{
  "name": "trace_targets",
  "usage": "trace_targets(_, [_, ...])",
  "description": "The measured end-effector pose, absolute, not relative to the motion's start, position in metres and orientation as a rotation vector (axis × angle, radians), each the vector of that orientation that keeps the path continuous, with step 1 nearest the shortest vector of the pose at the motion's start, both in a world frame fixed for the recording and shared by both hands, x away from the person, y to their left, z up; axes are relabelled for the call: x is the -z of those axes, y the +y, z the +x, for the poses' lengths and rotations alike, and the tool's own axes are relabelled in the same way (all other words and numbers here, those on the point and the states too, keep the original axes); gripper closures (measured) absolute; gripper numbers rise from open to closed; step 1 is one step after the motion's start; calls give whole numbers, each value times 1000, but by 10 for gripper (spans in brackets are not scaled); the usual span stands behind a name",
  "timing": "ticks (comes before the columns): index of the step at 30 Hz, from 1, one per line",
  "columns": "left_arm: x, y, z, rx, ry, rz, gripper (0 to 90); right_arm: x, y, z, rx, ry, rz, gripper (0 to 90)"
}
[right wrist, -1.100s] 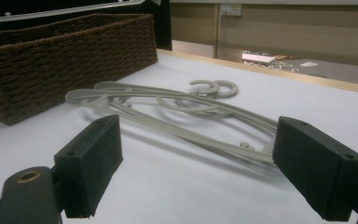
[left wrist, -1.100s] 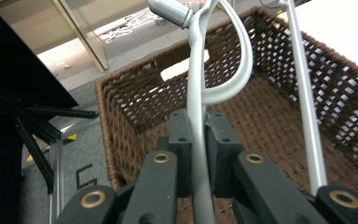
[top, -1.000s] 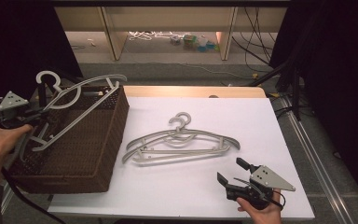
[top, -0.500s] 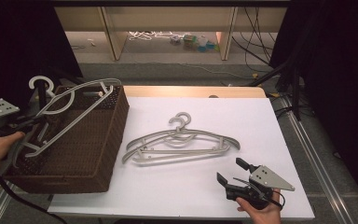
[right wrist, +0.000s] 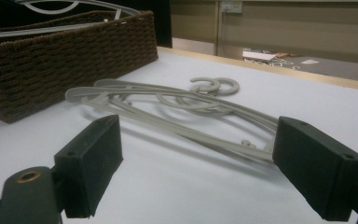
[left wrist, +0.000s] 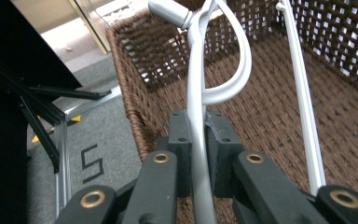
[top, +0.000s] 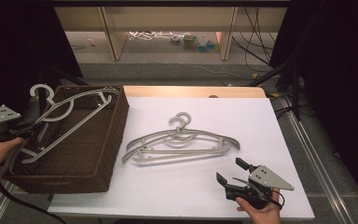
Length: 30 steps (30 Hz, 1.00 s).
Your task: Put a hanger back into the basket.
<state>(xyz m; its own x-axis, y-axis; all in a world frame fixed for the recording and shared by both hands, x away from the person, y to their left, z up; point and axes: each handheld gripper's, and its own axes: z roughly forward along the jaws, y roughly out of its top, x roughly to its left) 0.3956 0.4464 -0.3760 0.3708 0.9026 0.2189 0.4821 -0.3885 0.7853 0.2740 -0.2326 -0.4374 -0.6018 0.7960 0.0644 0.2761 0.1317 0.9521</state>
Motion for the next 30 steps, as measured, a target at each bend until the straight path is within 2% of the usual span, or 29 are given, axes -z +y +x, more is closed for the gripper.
trace_targets(3, [378,444,399,-870,1187,2106,818,437,-233,274,-1485,1942,1025,166])
trace_targets(23, [398,420,415,-864,1261,2318,777,438,-233,274,-1497,1931,1025,166])
trace_targets(28, [393,423,413,-880,1304,2265,762,438,-232,274,-1497,1930,1023,166])
trace_targets(30, [388,424,411,-884,1303,2227,724,438,-233,274,-1500,1944,1029,166])
